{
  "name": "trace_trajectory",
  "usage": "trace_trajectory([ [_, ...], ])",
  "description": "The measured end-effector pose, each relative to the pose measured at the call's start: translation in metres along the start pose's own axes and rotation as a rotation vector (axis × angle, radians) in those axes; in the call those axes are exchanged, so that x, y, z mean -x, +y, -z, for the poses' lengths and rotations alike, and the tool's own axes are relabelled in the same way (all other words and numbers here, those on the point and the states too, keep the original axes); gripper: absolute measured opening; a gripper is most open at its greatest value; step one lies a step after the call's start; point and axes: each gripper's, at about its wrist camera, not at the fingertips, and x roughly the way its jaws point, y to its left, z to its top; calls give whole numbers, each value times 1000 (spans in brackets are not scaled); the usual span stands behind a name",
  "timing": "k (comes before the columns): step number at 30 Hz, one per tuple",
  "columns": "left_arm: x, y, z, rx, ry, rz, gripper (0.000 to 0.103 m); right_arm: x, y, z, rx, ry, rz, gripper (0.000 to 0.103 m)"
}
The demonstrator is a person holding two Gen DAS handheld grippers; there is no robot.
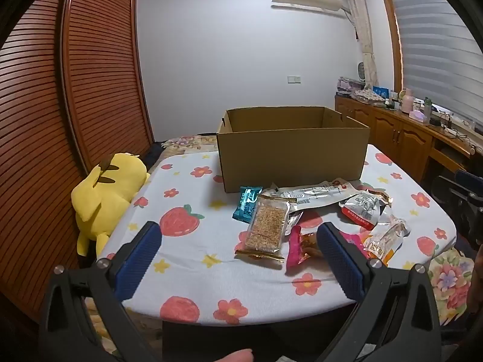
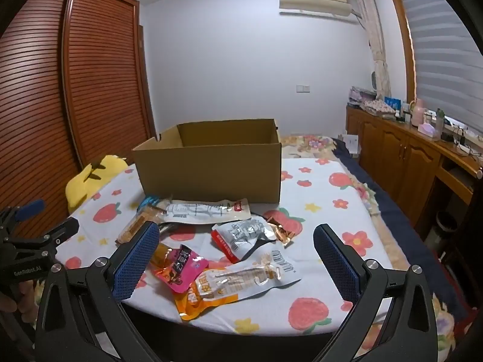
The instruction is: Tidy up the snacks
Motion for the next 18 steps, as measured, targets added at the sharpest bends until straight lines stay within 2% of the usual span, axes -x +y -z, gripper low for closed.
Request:
trace_trajectory([
  [18, 4, 0, -5, -1, -13, 4, 103, 4, -6, -1, -20, 1, -10, 103],
])
